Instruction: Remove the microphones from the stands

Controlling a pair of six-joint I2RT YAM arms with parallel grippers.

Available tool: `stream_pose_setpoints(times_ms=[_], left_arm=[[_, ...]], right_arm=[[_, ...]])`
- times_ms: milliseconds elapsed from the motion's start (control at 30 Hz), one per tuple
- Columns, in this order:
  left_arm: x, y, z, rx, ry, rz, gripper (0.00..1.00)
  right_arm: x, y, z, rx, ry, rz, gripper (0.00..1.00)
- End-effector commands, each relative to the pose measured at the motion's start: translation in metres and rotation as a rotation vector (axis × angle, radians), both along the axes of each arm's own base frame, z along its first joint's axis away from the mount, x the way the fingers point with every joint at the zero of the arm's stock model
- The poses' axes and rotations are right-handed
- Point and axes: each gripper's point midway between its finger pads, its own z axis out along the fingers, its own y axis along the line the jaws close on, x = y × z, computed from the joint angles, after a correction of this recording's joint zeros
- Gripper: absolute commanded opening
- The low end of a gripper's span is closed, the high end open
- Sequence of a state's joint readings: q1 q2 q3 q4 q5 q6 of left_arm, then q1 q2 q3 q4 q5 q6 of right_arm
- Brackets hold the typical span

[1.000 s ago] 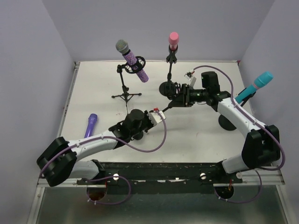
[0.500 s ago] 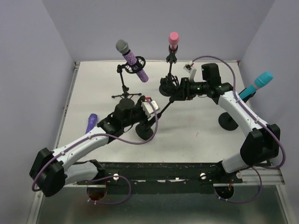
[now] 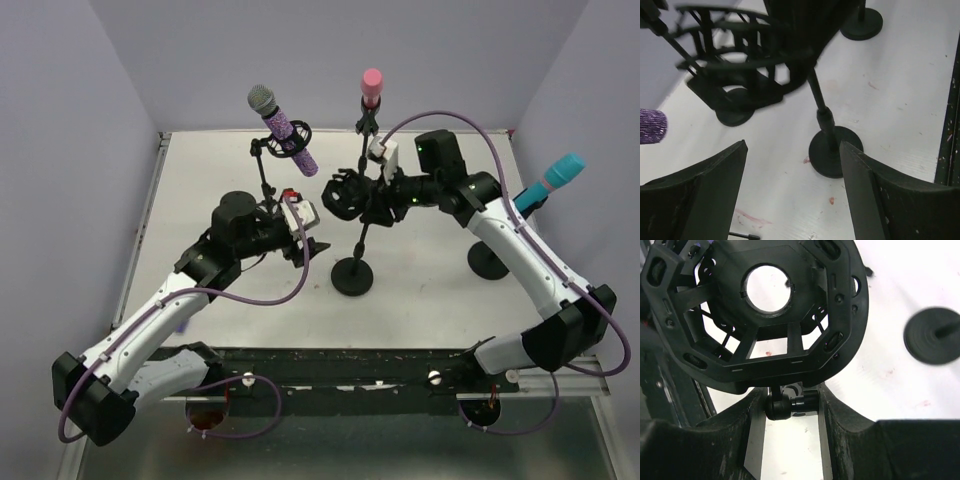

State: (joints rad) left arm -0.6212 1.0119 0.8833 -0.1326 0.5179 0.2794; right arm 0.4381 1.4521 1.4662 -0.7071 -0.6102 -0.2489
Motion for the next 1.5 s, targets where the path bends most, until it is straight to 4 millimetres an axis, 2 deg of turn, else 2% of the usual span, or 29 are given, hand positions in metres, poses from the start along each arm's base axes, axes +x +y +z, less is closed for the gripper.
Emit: stream_pose_setpoints(times_ms=[0,67,200,300,367,467,600,767,867,1100,1233,1367,1467], left_arm=[[0.0,0.004,0.051,-0.071,-0.084,-0.009,0.82],[0.0,0.006,0.072,-0.096,-0.117,-0.008,0.82],[-0.009,0.005,0.126,-0.193,-0.207,-0.046,0.82],[-0.01,-0.002,0.151,-0.263,-0.185,-0.067,0.79],[0.0,-0.006,0.158,-0.29,-0.152,-0.034,0.75],[0.033,-0.005,0.156,-0.338,-0.103,0.125,0.72],[0.033,-0.018,0.13,-0.281,-0.087,0.062,0.69],[0.007,-0.031,0.078,-0.172,0.007,-0.053,0.66],[-0.001,-0.036,0.049,-0.122,0.039,-0.068,0.65],[-0.007,-0.047,0.002,-0.057,0.094,-0.071,0.62],[-0.009,-0.052,-0.007,-0.052,0.114,-0.083,0.61],[-0.01,-0.054,-0.009,-0.051,0.117,-0.089,0.61],[-0.012,-0.053,-0.004,-0.062,0.109,-0.09,0.64]], right_arm=[[-0.018,-0.006,-0.028,-0.194,-0.124,0.097,0.01],[-0.024,-0.003,-0.04,-0.223,-0.096,0.121,0.01],[-0.031,0.002,-0.057,-0.246,-0.051,0.149,0.01],[-0.034,0.003,-0.068,-0.269,-0.03,0.165,0.01],[-0.039,0.003,-0.08,-0.294,-0.005,0.175,0.01],[-0.046,-0.002,-0.099,-0.338,0.017,0.191,0.01],[-0.052,-0.006,-0.117,-0.369,0.033,0.199,0.01],[-0.063,-0.013,-0.133,-0.39,0.059,0.211,0.01],[-0.074,-0.017,-0.144,-0.392,0.096,0.208,0.01],[-0.088,-0.031,-0.166,-0.427,0.123,0.212,0.01],[-0.094,-0.033,-0.174,-0.432,0.141,0.217,0.01],[-0.097,-0.038,-0.18,-0.437,0.141,0.207,0.01],[-0.095,-0.037,-0.177,-0.423,0.131,0.18,0.01]])
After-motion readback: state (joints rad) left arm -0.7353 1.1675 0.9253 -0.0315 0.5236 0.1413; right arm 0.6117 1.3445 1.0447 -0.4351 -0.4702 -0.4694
